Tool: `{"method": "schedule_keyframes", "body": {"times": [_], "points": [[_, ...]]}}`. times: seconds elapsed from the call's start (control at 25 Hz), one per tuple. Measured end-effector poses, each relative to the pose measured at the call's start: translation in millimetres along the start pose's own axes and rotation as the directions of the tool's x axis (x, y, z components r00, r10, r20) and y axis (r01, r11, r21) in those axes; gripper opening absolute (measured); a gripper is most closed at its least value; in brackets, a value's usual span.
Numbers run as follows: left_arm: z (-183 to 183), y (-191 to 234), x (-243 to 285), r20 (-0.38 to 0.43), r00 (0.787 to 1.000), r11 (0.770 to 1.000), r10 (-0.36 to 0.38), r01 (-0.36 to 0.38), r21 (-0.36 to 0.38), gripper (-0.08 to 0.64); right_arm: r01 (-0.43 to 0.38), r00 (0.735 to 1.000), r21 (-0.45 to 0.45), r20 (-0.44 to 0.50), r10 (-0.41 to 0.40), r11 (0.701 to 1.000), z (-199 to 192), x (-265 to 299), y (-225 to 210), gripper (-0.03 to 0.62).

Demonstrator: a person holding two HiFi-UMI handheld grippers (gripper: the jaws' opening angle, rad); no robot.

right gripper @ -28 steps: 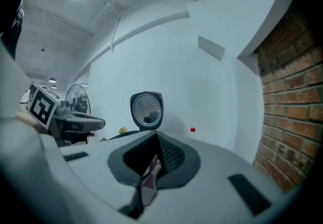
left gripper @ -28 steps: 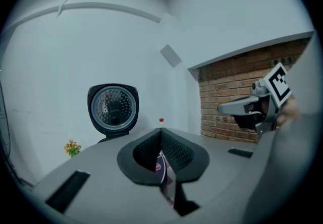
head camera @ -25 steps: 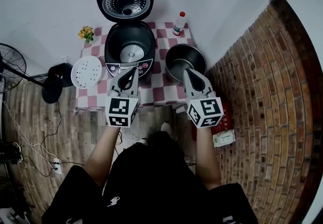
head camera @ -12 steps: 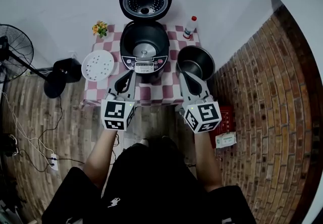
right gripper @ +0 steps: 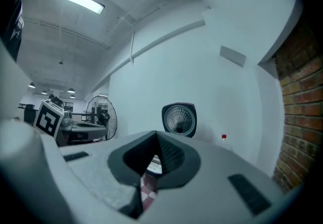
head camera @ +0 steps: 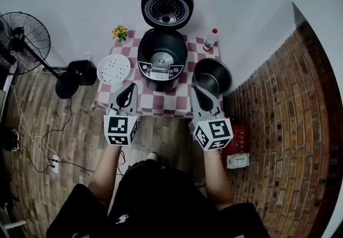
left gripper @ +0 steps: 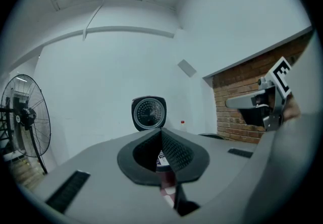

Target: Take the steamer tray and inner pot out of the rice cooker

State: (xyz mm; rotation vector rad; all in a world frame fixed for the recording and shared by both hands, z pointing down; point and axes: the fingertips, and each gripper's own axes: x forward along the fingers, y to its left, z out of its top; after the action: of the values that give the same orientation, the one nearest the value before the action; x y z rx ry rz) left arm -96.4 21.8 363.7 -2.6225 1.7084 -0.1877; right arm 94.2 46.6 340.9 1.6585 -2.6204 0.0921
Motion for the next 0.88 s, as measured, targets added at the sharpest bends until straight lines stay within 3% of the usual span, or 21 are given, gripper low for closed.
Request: {"method": "schedule_keyframes", "body": {"times": [0.4, 0.88], "points": [[-2, -42, -41, 0.006, 1.000, 1.000, 0.016, -0.016, -0.022, 0.002, -0.032, 0.999, 0.007, 0.012, 0.032, 0.999, -9, -51, 2, 0.002], [7, -51, -78, 0.004, 0.989, 0.989, 0.145, -0.145, 0.020, 0.003, -0.016, 0.999, 0.030, 0.029, 0.015, 0.999, -4, -90, -2, 0.002]]}}
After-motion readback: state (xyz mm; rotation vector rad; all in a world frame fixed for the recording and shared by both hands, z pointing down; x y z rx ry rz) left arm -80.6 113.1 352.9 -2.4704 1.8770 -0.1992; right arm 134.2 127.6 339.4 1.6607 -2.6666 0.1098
